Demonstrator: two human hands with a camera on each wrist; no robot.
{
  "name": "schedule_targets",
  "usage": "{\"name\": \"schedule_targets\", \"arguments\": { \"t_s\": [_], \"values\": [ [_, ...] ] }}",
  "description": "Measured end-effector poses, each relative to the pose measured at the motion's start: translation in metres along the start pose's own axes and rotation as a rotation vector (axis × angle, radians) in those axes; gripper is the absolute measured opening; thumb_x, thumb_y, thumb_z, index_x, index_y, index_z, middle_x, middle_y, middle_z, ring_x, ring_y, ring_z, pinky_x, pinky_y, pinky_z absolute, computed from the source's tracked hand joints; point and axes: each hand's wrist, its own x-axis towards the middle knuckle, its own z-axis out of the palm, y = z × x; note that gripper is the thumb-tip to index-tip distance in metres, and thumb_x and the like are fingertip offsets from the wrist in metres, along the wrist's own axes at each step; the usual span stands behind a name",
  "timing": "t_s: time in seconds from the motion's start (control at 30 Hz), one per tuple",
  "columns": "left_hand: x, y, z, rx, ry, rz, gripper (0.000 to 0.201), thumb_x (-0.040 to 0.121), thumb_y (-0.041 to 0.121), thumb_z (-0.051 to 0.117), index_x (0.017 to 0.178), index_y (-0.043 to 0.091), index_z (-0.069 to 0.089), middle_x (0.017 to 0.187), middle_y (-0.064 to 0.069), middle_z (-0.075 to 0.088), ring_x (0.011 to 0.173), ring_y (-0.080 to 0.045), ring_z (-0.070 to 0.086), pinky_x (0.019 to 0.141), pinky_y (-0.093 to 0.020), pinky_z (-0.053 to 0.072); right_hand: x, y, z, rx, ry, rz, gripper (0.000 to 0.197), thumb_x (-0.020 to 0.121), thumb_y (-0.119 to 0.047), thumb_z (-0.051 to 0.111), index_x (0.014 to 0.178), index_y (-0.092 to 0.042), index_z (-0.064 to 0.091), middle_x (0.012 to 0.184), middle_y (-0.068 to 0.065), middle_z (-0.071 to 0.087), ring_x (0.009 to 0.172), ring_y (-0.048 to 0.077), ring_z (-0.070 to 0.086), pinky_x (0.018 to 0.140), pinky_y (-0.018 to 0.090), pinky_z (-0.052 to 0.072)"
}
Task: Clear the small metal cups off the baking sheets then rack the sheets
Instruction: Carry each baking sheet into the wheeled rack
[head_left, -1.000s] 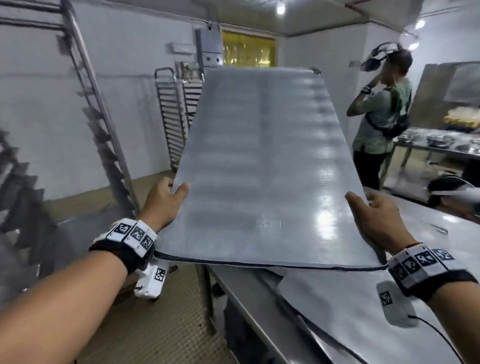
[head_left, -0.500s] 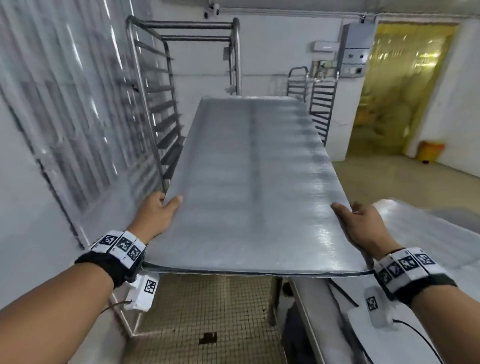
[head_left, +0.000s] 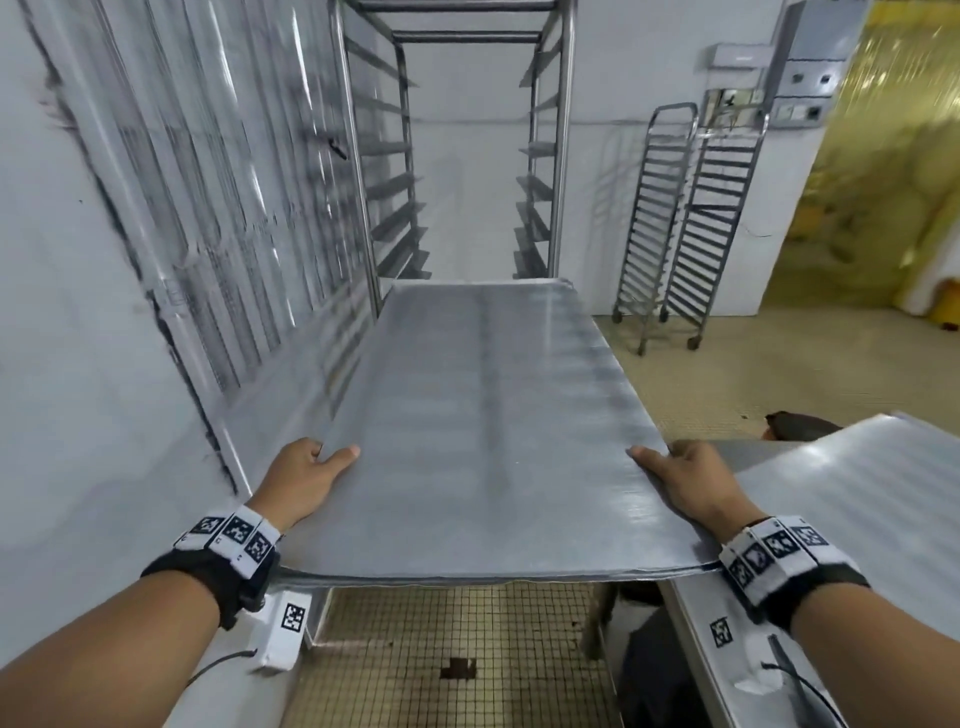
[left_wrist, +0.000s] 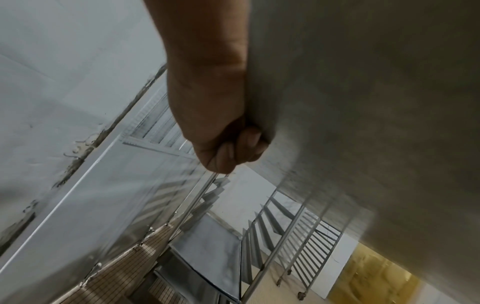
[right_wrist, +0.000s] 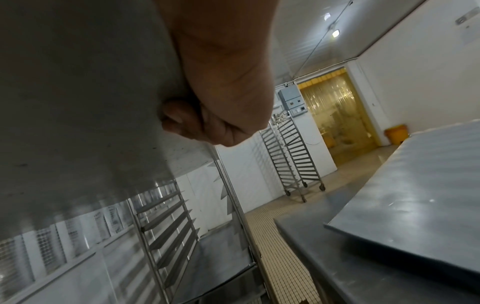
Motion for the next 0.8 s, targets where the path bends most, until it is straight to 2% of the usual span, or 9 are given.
{"name": "schedule_targets", "arguments": {
  "t_s": [0.07, 0.1, 0.17, 0.37, 0.5, 0.6, 0.67, 0.8],
  "values": [
    [0.02, -0.011, 0.002, -0.021, -0.026, -0.025, 0.055, 0.088, 0.042, 0.075, 0.065, 0.023, 0.029, 0.058, 0.001, 0.029, 0.05, -0.017, 0.034, 0.052, -0.029, 0.024, 0.012, -0.005, 0.016, 0.02, -0.014, 0.007, 0.044, 0.087, -0.045, 0.074, 0.063, -0.009, 0.062, 0.047, -0.006, 0.061, 0.041, 0.004, 0.055, 0.049, 0.026, 0.048],
    [0.029, -0.016, 0.003, -0.019, -0.036, -0.033, 0.055, 0.088, 0.042, 0.075, 0.065, 0.023, 0.029, 0.058, 0.001, 0.029, 0.051, -0.017, 0.034, 0.053, -0.03, 0.025, 0.018, -0.006, 0.024, 0.02, -0.013, 0.004, 0.047, 0.087, -0.043, 0.074, 0.06, -0.009, 0.057, 0.044, -0.006, 0.057, 0.038, 0.003, 0.05, 0.044, 0.021, 0.043],
    [0.049, -0.028, 0.003, -0.014, -0.047, -0.037, 0.057, 0.087, 0.043, 0.077, 0.064, 0.022, 0.029, 0.059, 0.0, 0.029, 0.052, -0.017, 0.035, 0.055, -0.03, 0.026, 0.03, -0.011, 0.038, 0.012, -0.011, -0.001, 0.052, 0.087, -0.042, 0.074, 0.056, -0.012, 0.044, 0.038, -0.008, 0.043, 0.033, 0.004, 0.036, 0.037, 0.017, 0.031],
    [0.099, -0.06, -0.005, 0.02, -0.065, -0.058, 0.061, 0.078, 0.051, 0.083, 0.061, 0.021, 0.032, 0.06, -0.003, 0.032, 0.054, -0.017, 0.037, 0.056, -0.03, 0.028, 0.058, -0.021, 0.078, 0.026, -0.069, 0.054, 0.054, 0.083, -0.045, 0.078, 0.058, -0.012, 0.043, 0.04, 0.002, 0.043, 0.032, 0.011, 0.033, 0.036, 0.02, 0.026],
    [0.119, -0.061, -0.002, 0.019, -0.072, -0.059, 0.061, 0.08, 0.047, 0.082, 0.061, 0.021, 0.03, 0.059, -0.002, 0.03, 0.054, -0.017, 0.037, 0.056, -0.031, 0.027, 0.079, -0.028, 0.091, 0.037, -0.071, 0.06, 0.057, 0.082, -0.042, 0.079, 0.051, -0.015, 0.039, 0.039, 0.0, 0.042, 0.031, 0.011, 0.033, 0.036, 0.02, 0.028],
    [0.143, -0.063, 0.004, -0.002, -0.08, -0.082, 0.059, 0.079, 0.048, 0.083, 0.063, 0.021, 0.033, 0.062, -0.004, 0.035, 0.056, -0.018, 0.039, 0.057, -0.03, 0.03, 0.102, -0.03, 0.098, 0.012, -0.073, 0.052, 0.062, 0.081, -0.046, 0.079, 0.045, -0.017, 0.038, 0.039, 0.002, 0.042, 0.033, 0.014, 0.034, 0.038, 0.02, 0.028],
    [0.16, -0.065, 0.009, 0.0, -0.078, -0.092, 0.059, 0.079, 0.048, 0.083, 0.064, 0.021, 0.034, 0.063, -0.004, 0.036, 0.057, -0.019, 0.04, 0.057, -0.031, 0.031, 0.117, -0.029, 0.103, -0.011, -0.063, 0.058, 0.062, 0.079, -0.049, 0.079, 0.045, -0.017, 0.039, 0.039, 0.001, 0.043, 0.034, 0.014, 0.035, 0.038, 0.02, 0.03],
    [0.191, -0.065, 0.024, 0.003, -0.079, -0.084, 0.061, 0.079, 0.049, 0.082, 0.064, 0.022, 0.03, 0.061, -0.001, 0.03, 0.056, -0.018, 0.035, 0.056, -0.031, 0.027, 0.149, -0.025, 0.112, -0.042, -0.044, 0.052, 0.059, 0.077, -0.053, 0.079, 0.052, -0.015, 0.042, 0.04, 0.0, 0.045, 0.035, 0.013, 0.037, 0.039, 0.022, 0.032]
  ]
}}
